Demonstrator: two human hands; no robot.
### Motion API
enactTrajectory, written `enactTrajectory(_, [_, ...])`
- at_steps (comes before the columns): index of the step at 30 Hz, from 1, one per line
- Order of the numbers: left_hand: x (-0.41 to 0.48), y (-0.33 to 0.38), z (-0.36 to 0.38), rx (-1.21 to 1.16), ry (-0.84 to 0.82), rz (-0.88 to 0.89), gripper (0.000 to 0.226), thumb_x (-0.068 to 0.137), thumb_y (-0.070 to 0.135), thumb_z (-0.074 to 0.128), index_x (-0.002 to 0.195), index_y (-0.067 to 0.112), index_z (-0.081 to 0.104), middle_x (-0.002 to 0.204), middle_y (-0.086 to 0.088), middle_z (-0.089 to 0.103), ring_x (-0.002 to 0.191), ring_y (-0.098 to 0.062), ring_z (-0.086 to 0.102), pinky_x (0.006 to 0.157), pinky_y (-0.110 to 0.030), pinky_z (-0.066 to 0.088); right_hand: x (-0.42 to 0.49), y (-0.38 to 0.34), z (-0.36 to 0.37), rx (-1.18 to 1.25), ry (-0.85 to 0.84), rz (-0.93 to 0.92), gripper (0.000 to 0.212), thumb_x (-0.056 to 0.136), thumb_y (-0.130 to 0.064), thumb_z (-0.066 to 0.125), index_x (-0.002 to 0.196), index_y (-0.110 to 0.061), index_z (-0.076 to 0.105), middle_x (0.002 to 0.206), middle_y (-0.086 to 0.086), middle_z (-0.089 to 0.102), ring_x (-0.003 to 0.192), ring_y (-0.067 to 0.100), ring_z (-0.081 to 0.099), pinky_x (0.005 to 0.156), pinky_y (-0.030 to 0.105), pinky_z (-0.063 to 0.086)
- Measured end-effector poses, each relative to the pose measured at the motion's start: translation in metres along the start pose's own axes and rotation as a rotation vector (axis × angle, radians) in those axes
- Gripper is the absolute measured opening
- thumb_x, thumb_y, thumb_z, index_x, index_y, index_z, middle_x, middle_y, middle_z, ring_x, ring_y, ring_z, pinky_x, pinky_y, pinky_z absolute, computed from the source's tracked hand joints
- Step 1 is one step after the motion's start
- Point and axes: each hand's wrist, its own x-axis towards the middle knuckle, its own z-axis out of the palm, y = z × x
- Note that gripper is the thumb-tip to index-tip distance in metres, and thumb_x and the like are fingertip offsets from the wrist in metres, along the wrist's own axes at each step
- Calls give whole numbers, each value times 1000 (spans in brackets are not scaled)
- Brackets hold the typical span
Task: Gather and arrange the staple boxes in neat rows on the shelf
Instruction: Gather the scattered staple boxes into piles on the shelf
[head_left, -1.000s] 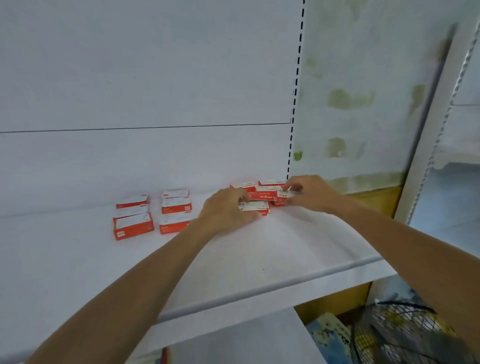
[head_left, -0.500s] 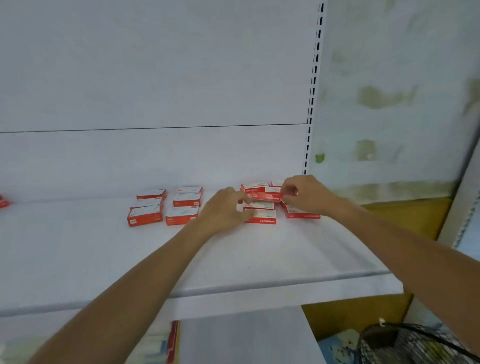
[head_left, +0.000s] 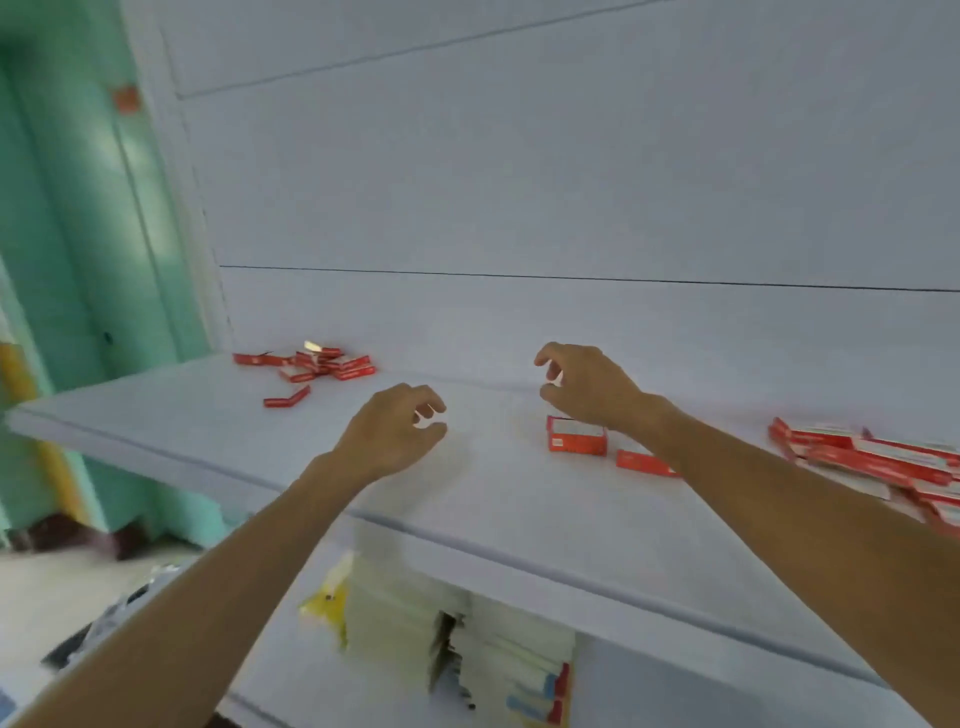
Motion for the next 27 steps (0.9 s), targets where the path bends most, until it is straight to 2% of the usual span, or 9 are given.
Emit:
enactTrajectory(4, [-25,-74,-46,72,63,-132,21,84,25,62,105,19,63,109,-3,61,88,-12,53,88,-29,44,35,-82,48,8,-72,-156,38,89,-21,51,126,-16,47,121,4,55,105,20,53,82,29,40])
enactTrajectory(8, [-40,-134,-86,167,103,-214,26,85,25,61,110,19,63,115,-10,55,106,-24,54,93,-31,39,65,-153,81,-51,-125,-268,42,89,-22,51,129,-14,46,126,8,50,113,24,50,91,37,44])
enactTrajectory(12, [-52,-187,-111,159,90,-225,24,86,24,59,109,18,62,112,-6,58,102,-19,55,89,-29,40,86,-203,116,7,-104,-278,40,89,-21,52,127,-13,47,129,7,50,115,23,49,87,32,40])
enactTrajectory(17, [-61,-239,-117,131,42,-229,24,86,21,59,109,16,61,112,-5,59,96,-15,54,88,-29,43,94,-231,165,24,-194,-278,40,90,-21,51,129,-15,46,134,4,48,119,20,47,91,32,39])
enactTrajectory(22, [-42,-274,-123,81,81,-242,23,88,22,57,110,16,61,112,-3,59,96,-14,52,87,-28,41,126,-239,174,89,-141,-220,39,89,-20,54,128,-14,50,130,5,53,116,22,51,94,34,41])
enactTrajectory(25, [-26,-294,-112,60,67,-238,23,87,22,58,109,16,61,111,-3,59,94,-13,51,85,-25,40,146,-238,189,84,-142,-220,39,88,-20,56,126,-15,52,128,5,55,113,21,53,90,33,43])
enactTrajectory(27, [-12,-306,-104,59,62,-241,22,87,23,58,108,17,61,111,-3,60,92,-12,50,87,-27,41,163,-235,199,72,-135,-229,39,88,-19,56,126,-14,52,127,5,55,113,21,54,82,27,40])
